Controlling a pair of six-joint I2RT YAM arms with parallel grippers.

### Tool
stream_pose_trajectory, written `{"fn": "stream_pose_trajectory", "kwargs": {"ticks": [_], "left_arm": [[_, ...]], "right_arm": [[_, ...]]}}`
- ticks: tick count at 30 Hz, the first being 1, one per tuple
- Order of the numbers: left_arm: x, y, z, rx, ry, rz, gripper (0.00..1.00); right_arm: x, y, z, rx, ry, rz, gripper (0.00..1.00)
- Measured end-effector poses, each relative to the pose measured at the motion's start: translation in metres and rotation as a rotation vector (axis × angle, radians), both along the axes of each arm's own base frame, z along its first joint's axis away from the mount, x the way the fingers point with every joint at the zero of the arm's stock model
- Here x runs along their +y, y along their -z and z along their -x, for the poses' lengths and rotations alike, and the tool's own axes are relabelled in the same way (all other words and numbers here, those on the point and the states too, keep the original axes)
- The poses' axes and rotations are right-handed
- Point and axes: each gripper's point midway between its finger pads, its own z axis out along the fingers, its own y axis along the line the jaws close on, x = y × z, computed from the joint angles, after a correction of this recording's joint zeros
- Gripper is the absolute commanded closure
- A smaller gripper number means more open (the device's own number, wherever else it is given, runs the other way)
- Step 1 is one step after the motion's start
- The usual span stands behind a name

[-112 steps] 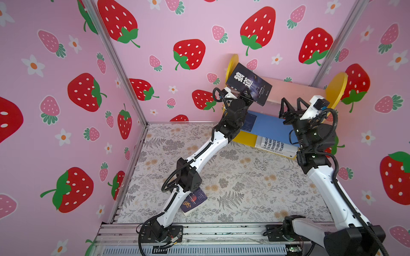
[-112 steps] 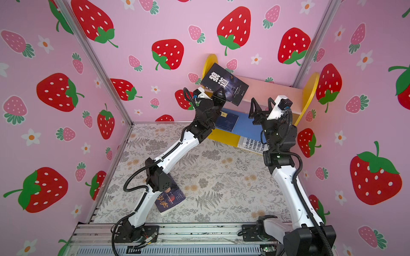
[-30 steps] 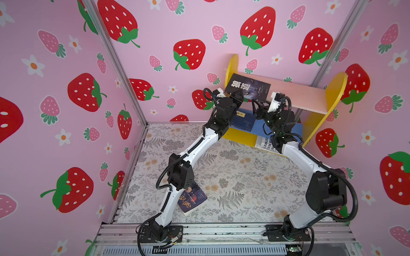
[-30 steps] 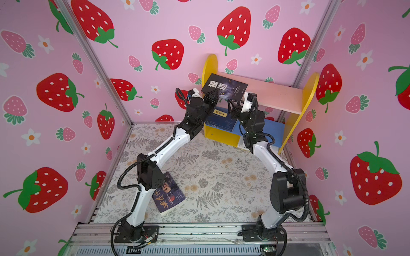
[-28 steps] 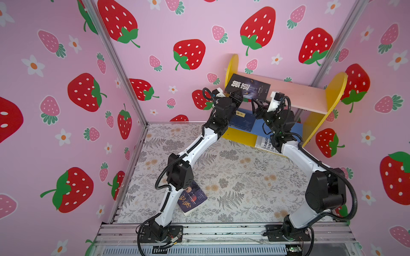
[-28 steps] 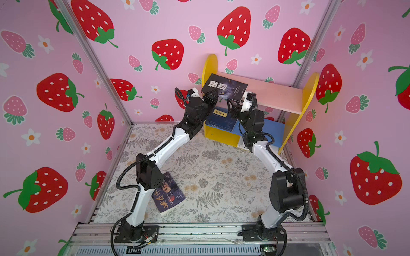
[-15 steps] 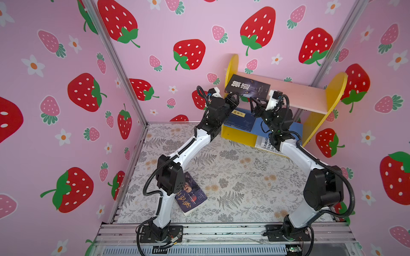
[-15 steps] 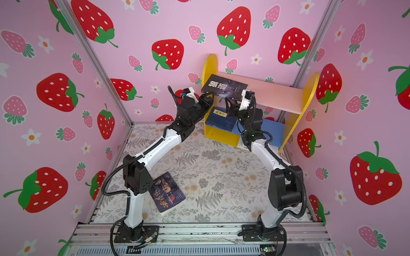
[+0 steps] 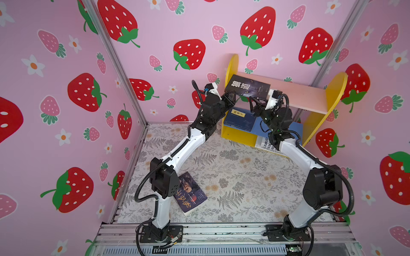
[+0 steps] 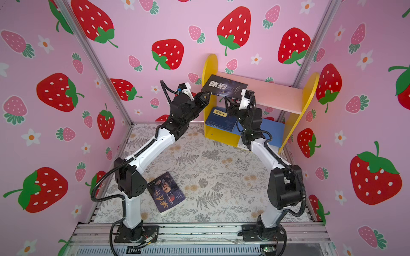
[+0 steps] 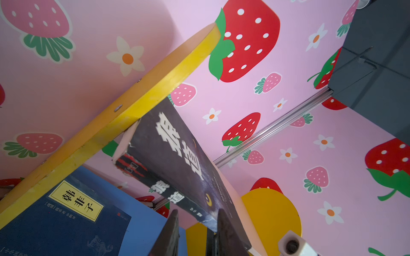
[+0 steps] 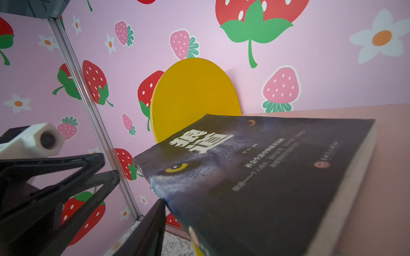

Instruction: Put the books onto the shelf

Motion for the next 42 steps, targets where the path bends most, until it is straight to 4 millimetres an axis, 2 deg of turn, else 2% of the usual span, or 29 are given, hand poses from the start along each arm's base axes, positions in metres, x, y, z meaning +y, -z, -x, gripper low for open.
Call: {"fn": "stream_pose_trajectory", "kwargs": {"ticks": [3,8,16,24,36,42], "left_arm": [[-0.004,0.017,-0.007,0.033,0.002,-0.02,0.78],[-0.008,0.03,-0.012,0.061,0.008,-0.034,0.78],[-0.009,0.014,-0.013,0.043,0.015,0.002,0.78],[-0.01,0.015,-0.013,0.05,0.019,0.009,0.76],[-0.018,0.017,-0.026,0.048,0.021,0.035,0.76],[-0.02,0.025,-0.031,0.063,0.02,0.043,0.76]], "right_arm": [[0.0,0.0,0.0,0.0,0.0,0.0,0.44],[0.0,0.0,0.0,0.0,0.0,0.0,0.44],[0.0,0.0,0.0,-0.001,0.0,0.001,0.44],[0.001,0.001,-0.001,-0.003,-0.002,0.0,0.44],[0.005,0.001,-0.004,-0.011,-0.019,0.0,0.44],[0.007,0.0,-0.007,-0.014,-0.021,-0.002,0.44]]}}
